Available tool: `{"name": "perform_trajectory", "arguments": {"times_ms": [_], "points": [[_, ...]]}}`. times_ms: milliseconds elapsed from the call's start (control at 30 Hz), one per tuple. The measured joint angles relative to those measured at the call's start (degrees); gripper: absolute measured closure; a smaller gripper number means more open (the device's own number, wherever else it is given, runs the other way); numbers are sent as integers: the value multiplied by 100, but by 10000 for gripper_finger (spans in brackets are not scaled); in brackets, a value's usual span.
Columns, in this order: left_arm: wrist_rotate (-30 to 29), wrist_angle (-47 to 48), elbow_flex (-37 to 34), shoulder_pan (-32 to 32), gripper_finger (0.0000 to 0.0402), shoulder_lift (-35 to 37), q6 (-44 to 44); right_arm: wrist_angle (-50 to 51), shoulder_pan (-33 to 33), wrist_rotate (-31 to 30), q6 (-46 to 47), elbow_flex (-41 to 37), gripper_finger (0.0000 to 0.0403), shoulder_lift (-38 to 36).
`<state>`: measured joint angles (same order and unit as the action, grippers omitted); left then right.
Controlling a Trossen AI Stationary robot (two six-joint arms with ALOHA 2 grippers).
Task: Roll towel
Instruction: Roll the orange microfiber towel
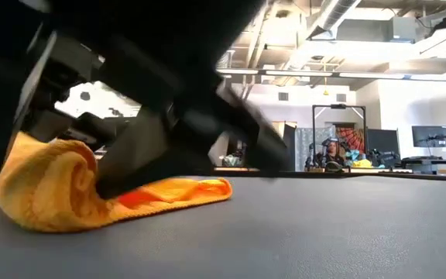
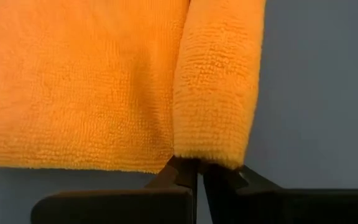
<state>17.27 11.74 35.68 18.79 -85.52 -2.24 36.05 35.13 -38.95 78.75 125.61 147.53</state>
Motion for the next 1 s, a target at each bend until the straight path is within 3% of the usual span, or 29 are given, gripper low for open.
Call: {"name": "perform_trajectory", "arguments": {"times_ms": [233,400,567,667,867,1000], "points": [[500,256,2,-243,401,-135,206,1695,110,-296,-267,933,171,-18],[953,271,15,-448,401,-294,538,1136,327,-1064,-1687,825,174,-167],[1436,279,41,-669,401,-546,852,145,383,-1063,-4300,801,175,28],[1694,283,90,-771,401,-699,961,116,277,-1070,-5177,780,175,229],[2029,287,109,-886,401,-823,1056,295,74,-1331,-5631,802,177,243],[2108,291,107,-942,401,-821,1168,272,-30,-677,-5620,797,177,335]]}}
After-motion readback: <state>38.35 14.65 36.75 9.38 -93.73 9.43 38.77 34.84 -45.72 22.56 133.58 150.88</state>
